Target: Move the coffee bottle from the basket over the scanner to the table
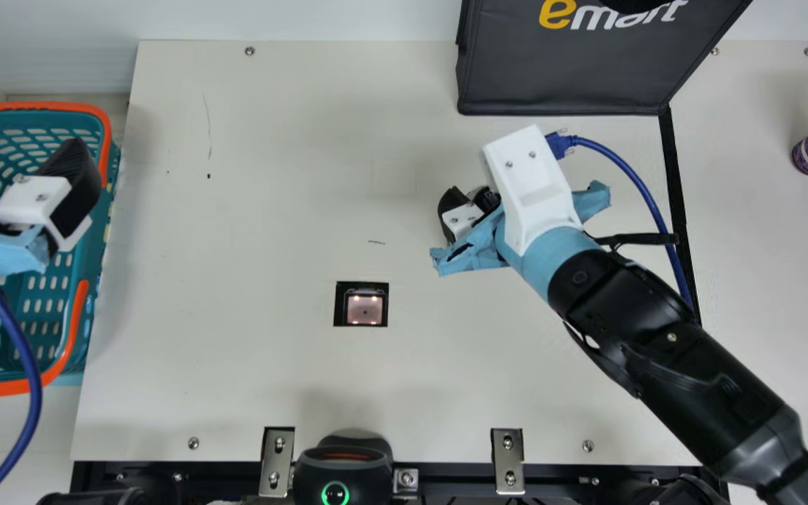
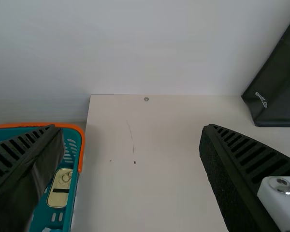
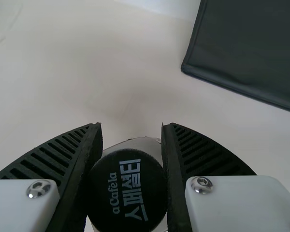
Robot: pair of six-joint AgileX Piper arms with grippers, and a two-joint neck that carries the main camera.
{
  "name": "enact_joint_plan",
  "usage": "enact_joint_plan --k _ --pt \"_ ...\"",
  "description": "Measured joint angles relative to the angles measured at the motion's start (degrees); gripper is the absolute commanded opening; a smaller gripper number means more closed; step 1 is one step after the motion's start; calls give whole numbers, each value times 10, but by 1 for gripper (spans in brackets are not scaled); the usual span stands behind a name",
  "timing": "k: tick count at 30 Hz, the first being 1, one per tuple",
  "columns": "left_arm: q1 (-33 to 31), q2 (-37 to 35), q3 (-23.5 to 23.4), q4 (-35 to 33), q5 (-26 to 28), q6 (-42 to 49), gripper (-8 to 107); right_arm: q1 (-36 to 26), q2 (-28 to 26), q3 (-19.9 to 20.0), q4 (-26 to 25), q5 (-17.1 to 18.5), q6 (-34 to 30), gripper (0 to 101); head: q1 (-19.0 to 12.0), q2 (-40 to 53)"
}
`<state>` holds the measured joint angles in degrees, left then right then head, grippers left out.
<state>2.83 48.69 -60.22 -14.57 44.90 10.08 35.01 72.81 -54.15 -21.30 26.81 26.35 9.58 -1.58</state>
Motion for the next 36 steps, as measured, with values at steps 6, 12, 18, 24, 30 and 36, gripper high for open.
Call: enact_joint_plan --k 6,12,18,24,30,36 --pt "0 0 0 0 0 0 90 -2 -15 -7 -2 10 9 0 1 -33" --pt "0 0 0 0 0 0 90 -44 -27 -8 14 23 1 0 0 -108" --pt "0 0 0 0 0 0 90 -126 -40 -3 60 20 -34 0 0 -185" --pt "0 0 0 0 0 0 90 -231 -39 -1 128 9 -100 0 1 -199" --pt "0 0 0 0 0 0 90 -344 -16 -12 205 -6 -186 0 0 -199" --pt "0 0 0 0 0 0 90 -443 25 -42 289 -15 -274 0 1 -199"
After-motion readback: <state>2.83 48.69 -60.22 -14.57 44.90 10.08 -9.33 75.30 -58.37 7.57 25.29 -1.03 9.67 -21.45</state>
